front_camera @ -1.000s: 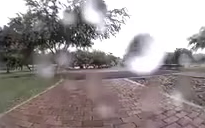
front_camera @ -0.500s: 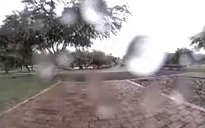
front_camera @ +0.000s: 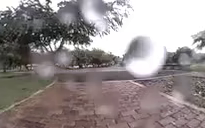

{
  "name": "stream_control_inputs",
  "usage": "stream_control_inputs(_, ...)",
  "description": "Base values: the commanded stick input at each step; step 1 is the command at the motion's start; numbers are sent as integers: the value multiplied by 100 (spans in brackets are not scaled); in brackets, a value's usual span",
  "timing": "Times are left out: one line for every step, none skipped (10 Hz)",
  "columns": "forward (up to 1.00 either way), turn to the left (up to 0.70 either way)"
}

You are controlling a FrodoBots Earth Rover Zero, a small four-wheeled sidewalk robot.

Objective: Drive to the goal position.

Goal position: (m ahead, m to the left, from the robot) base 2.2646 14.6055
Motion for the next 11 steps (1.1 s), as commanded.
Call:
stream_control_inputs(70, 0)
stream_control_inputs(70, 0)
stream_control_inputs(70, 0)
stream_control_inputs(70, 0)
stream_control_inputs(70, 0)
stream_control_inputs(70, 0)
stream_control_inputs(70, 0)
stream_control_inputs(70, 0)
stream_control_inputs(70, 0)
stream_control_inputs(70, 0)
stream_control_inputs(70, 0)
